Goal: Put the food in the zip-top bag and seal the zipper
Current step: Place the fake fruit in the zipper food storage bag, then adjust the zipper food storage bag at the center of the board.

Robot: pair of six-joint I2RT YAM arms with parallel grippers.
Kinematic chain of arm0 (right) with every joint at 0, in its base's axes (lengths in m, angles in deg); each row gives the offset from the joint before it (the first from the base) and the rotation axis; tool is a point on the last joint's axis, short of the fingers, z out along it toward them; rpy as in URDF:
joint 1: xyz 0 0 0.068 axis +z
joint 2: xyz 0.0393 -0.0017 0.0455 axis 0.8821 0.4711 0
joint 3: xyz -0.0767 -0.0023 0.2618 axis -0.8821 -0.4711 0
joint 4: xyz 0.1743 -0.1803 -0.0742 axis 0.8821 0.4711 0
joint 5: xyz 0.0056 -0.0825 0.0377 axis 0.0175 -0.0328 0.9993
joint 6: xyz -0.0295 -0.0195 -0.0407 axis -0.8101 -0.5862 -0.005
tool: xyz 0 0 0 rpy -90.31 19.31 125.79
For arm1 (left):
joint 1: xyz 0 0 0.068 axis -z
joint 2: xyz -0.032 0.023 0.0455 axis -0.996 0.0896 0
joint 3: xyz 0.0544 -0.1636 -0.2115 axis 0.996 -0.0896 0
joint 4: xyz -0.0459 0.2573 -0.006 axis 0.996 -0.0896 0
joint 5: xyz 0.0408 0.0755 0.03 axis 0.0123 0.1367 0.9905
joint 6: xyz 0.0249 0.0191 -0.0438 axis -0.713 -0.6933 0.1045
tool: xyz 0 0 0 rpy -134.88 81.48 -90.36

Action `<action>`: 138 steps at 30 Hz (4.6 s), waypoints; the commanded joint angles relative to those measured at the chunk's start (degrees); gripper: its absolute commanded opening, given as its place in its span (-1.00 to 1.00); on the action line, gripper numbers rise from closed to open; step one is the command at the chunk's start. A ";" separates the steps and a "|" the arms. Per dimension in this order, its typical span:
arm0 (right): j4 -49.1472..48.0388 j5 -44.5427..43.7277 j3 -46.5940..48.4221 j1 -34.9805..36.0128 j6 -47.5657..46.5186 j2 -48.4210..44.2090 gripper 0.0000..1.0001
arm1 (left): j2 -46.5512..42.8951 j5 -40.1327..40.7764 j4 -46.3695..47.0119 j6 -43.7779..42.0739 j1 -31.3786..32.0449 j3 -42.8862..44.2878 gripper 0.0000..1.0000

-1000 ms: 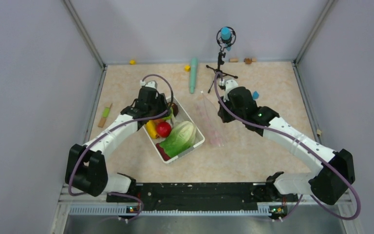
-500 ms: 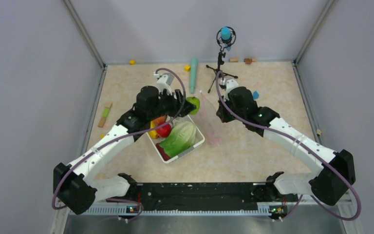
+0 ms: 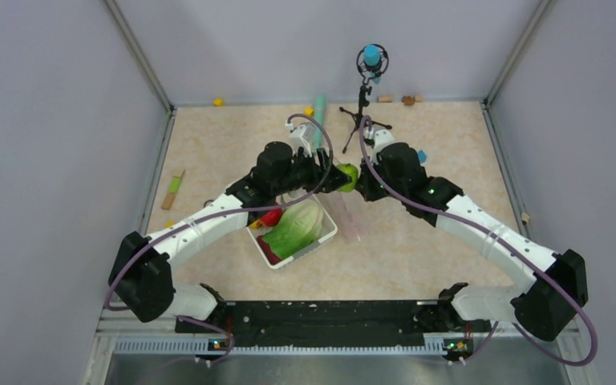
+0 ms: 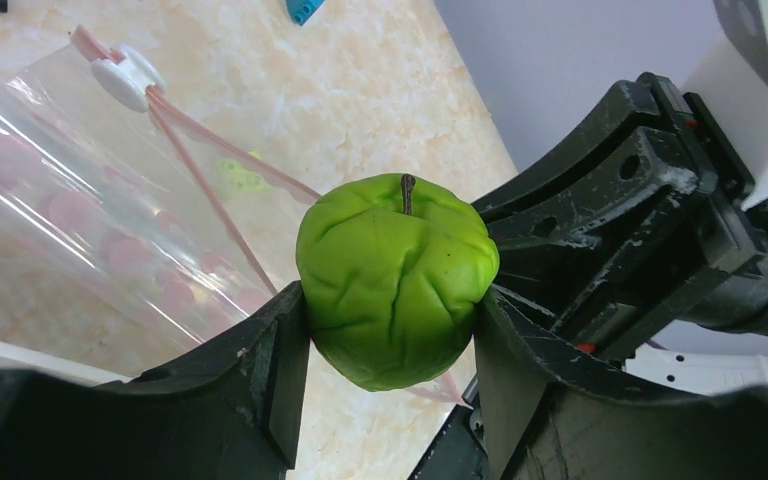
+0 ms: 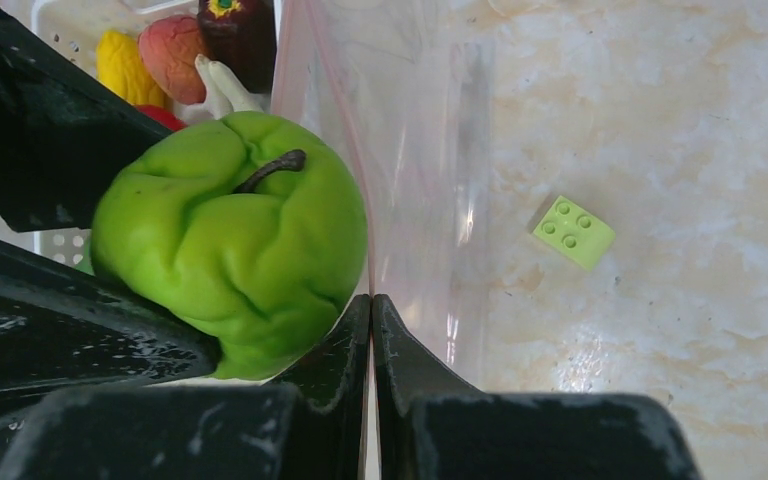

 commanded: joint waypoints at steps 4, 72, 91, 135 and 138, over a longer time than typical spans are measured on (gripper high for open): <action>-2.26 0.10 -0.20 -0.14 1.48 -2.38 -1.00 | 1.40 6.83 -1.57 0.32 0.68 2.83 -1.00; -3.23 -0.37 1.82 -0.22 5.12 -1.24 -1.00 | 1.27 19.93 -20.04 -4.54 2.09 4.32 0.22; 4.72 -8.77 6.77 -0.18 -2.10 -6.40 -0.75 | 2.05 -2.33 -16.20 -10.48 2.43 21.97 -1.00; 12.00 -14.53 10.06 -2.03 7.74 -4.82 -1.00 | 6.07 -1.33 -30.37 -15.58 2.88 27.06 0.88; 10.98 -14.65 10.00 -2.03 8.03 -4.11 -1.00 | 1.90 2.58 -30.84 -15.06 2.88 23.53 0.93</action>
